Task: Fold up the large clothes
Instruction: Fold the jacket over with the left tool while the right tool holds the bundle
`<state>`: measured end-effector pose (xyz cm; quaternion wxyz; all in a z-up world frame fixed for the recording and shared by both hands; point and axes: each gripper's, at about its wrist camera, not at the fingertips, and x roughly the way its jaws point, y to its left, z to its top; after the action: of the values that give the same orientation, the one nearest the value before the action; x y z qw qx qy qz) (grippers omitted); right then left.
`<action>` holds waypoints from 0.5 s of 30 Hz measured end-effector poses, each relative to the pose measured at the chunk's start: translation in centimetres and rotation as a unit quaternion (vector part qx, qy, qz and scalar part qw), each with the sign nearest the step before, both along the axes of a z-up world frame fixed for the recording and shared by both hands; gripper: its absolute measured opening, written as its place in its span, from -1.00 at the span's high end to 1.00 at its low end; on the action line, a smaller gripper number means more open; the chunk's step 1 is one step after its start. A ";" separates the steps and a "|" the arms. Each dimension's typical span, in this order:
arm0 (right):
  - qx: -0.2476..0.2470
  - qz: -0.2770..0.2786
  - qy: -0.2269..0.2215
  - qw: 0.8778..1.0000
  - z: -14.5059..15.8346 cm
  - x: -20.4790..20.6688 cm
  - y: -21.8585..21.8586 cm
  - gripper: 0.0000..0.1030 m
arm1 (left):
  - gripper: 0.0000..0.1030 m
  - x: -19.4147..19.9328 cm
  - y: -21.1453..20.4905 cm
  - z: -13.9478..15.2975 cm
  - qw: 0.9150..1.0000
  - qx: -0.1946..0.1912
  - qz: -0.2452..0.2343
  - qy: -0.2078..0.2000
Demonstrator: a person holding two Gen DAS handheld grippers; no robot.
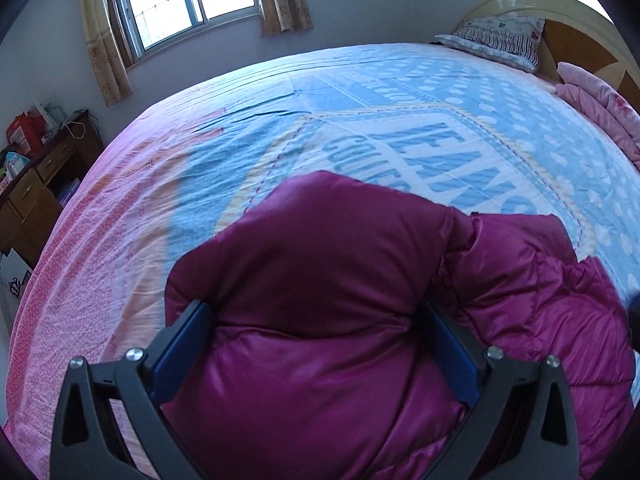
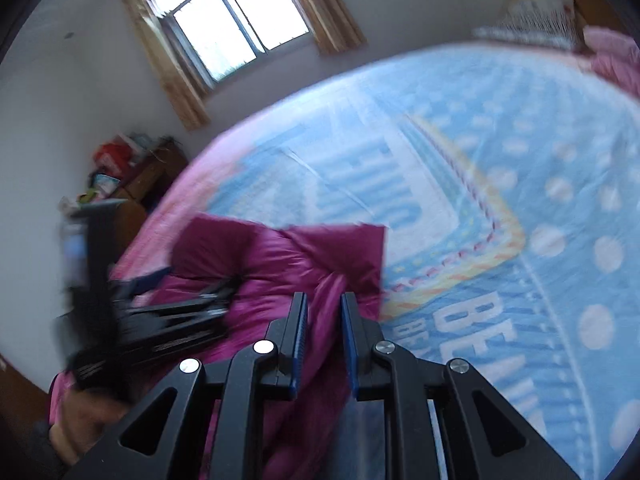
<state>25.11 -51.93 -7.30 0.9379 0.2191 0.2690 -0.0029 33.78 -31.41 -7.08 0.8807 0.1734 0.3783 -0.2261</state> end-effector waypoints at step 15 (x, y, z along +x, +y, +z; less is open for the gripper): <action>0.102 0.098 0.063 0.988 -5.5 -4.9 3.2 0.68 | -1.00 -0.2 -0.2 0.0 1.000 0.007 -0.002 -0.004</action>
<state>20.22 -48.75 -12.79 0.8875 0.2861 0.3463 0.1028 33.55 -31.56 -7.08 0.8806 0.1816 0.3756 -0.2246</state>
